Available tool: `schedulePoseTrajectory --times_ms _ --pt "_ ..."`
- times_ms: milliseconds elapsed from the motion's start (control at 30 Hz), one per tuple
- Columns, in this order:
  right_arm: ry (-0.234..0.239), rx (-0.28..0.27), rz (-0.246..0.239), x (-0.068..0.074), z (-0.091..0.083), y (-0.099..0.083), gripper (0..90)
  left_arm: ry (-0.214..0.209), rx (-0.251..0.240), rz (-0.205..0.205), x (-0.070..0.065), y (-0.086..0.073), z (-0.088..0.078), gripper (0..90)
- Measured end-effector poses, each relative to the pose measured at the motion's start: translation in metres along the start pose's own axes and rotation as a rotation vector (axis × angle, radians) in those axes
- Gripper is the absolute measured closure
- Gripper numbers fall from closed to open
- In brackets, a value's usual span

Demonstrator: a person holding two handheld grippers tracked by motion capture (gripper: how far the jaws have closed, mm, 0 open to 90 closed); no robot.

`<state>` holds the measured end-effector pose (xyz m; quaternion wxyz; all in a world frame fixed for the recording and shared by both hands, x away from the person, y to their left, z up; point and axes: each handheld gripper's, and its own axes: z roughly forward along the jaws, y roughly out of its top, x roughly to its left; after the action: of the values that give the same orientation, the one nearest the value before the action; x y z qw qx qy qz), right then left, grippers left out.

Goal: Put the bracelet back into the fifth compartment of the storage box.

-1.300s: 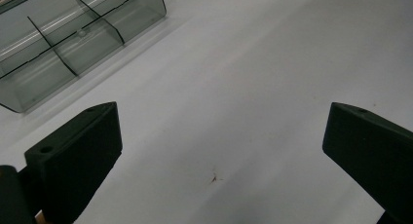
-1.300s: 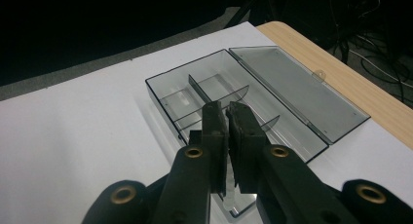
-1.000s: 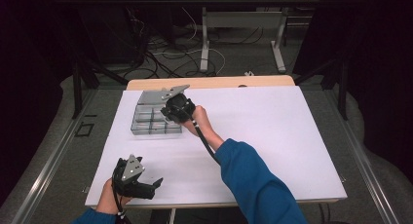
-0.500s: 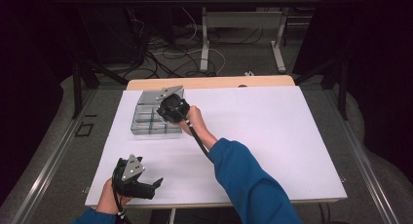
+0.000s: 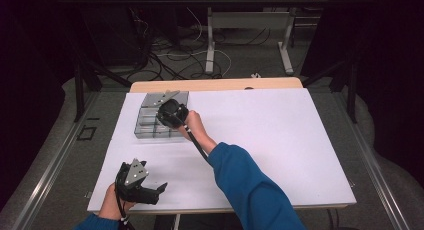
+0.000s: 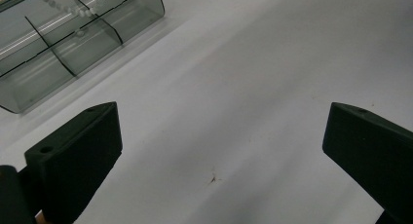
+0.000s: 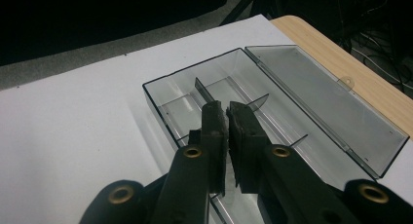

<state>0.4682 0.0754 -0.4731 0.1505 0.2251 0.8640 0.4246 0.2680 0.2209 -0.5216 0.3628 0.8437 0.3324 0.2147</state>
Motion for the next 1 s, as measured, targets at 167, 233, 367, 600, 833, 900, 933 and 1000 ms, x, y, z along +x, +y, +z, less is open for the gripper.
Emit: schedulePoseTrajectory --times_ms 167,233,367,600,833,900,933,1000 --pt "-0.003 0.012 -0.006 0.002 0.005 0.0 83.1 -0.004 0.002 -0.001 0.0 0.0 0.0 0.7" --pt "0.005 0.019 0.002 0.002 0.006 0.0 79.2 -0.006 0.001 -0.004 0.0 0.0 0.0 0.7" --pt "0.013 0.03 0.017 0.001 0.003 -0.001 74.5 -0.006 0.0 -0.004 0.0 0.0 0.0 0.6" --pt "0.042 0.051 0.024 -0.006 -0.022 -0.007 60.1 -0.012 0.011 -0.002 0.0 0.001 0.0 0.6" --pt "0.056 0.062 0.045 -0.019 -0.059 -0.021 39.6 0.002 0.005 -0.001 -0.001 0.0 0.0 0.6" --pt "0.058 0.067 0.051 -0.02 -0.064 -0.023 36.1 0.008 0.002 0.002 -0.001 0.0 0.0 0.6" --pt "0.063 0.068 0.051 -0.02 -0.068 -0.026 32.6 0.007 0.002 0.001 -0.001 0.0 0.0 0.6" --pt "0.068 0.075 0.048 -0.021 -0.076 -0.031 25.2 0.009 0.003 0.004 -0.001 0.0 0.0 0.6"
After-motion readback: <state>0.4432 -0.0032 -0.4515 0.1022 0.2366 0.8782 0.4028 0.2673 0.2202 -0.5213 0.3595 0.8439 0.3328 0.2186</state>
